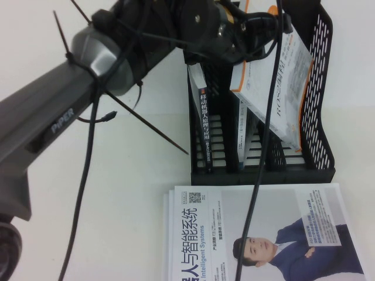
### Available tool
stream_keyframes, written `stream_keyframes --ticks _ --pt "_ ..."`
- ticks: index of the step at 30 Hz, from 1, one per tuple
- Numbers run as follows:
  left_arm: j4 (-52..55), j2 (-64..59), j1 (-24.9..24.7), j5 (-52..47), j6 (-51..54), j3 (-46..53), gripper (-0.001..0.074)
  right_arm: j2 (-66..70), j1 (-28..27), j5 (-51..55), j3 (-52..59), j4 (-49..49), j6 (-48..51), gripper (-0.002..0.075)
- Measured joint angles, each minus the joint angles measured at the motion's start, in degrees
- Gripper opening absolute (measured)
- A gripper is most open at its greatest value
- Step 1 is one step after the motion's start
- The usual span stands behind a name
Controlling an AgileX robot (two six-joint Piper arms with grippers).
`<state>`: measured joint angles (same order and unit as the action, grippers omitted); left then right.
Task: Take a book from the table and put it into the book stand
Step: Place the book on the book shelf
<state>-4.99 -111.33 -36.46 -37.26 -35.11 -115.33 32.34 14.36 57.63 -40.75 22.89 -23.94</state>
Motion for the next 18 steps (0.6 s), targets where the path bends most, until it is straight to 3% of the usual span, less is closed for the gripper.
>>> stream_keyframes --ticks 18 --pt "6.54 -2.42 -1.1 2.64 -8.07 -1.17 0.0101 0.0 0.0 -3.22 0.0 -1.01 0.0 -0.0003"
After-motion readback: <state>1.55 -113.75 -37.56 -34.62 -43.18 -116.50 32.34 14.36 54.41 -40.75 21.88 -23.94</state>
